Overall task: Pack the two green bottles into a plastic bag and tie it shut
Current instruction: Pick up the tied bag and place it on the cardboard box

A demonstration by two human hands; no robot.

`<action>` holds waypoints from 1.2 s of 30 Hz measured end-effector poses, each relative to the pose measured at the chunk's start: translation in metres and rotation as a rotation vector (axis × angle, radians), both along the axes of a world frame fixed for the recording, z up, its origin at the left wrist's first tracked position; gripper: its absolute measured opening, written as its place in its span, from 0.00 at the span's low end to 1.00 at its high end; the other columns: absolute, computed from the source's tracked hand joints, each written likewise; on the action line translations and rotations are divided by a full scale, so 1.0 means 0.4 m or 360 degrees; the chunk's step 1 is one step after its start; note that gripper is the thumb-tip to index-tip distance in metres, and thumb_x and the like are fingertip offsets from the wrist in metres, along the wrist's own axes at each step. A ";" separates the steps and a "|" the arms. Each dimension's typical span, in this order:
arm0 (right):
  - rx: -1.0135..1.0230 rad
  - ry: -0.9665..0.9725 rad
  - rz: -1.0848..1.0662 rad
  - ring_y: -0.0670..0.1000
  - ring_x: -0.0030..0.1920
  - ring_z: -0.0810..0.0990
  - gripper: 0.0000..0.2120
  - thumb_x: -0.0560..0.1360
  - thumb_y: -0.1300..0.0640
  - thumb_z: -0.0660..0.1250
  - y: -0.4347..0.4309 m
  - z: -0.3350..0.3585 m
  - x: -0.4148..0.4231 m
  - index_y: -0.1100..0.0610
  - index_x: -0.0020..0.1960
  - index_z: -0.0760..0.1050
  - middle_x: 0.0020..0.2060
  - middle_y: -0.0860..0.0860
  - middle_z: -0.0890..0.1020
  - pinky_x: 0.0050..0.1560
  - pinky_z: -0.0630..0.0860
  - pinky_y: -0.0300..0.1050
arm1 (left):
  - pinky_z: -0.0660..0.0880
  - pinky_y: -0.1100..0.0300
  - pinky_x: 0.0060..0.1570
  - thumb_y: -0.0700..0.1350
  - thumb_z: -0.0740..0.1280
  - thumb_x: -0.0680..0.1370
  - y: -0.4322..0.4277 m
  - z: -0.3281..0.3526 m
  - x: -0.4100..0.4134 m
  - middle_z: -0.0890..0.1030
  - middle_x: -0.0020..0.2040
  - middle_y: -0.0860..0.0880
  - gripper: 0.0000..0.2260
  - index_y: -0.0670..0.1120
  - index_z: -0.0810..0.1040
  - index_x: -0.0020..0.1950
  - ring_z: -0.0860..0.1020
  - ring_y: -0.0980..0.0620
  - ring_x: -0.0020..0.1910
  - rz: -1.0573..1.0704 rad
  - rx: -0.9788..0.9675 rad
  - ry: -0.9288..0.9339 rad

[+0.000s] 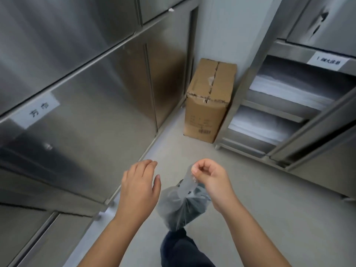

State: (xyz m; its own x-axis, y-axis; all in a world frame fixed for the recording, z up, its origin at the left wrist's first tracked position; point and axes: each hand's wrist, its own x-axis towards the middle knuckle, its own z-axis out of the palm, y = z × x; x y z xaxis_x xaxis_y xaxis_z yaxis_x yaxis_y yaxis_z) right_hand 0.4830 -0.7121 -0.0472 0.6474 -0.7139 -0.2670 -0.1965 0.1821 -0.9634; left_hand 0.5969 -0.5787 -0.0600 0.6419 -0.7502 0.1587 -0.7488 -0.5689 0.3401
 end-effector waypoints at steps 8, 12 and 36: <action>-0.0079 -0.0030 -0.0068 0.46 0.31 0.73 0.13 0.72 0.68 0.64 -0.267 0.038 0.152 0.55 0.32 0.73 0.29 0.50 0.76 0.37 0.71 0.37 | 0.74 0.51 0.45 0.48 0.55 0.73 -0.255 0.019 0.190 0.81 0.49 0.46 0.16 0.43 0.76 0.53 0.79 0.44 0.48 -0.0091 0.0054 -0.0073; -0.0102 -0.0059 -0.0127 0.42 0.29 0.73 0.12 0.72 0.68 0.64 -0.384 0.037 0.229 0.57 0.33 0.73 0.28 0.49 0.75 0.35 0.72 0.33 | 0.75 0.51 0.44 0.48 0.55 0.73 -0.359 0.024 0.252 0.81 0.48 0.46 0.16 0.42 0.77 0.52 0.79 0.45 0.47 -0.0119 0.0022 -0.0089; -0.0077 -0.0180 -0.0679 0.56 0.38 0.69 0.06 0.74 0.66 0.62 -1.126 0.105 0.726 0.61 0.38 0.73 0.34 0.59 0.72 0.43 0.68 0.49 | 0.75 0.52 0.50 0.45 0.64 0.73 -1.170 0.021 0.862 0.81 0.51 0.47 0.11 0.44 0.77 0.54 0.79 0.47 0.52 -0.0634 -0.0172 -0.0052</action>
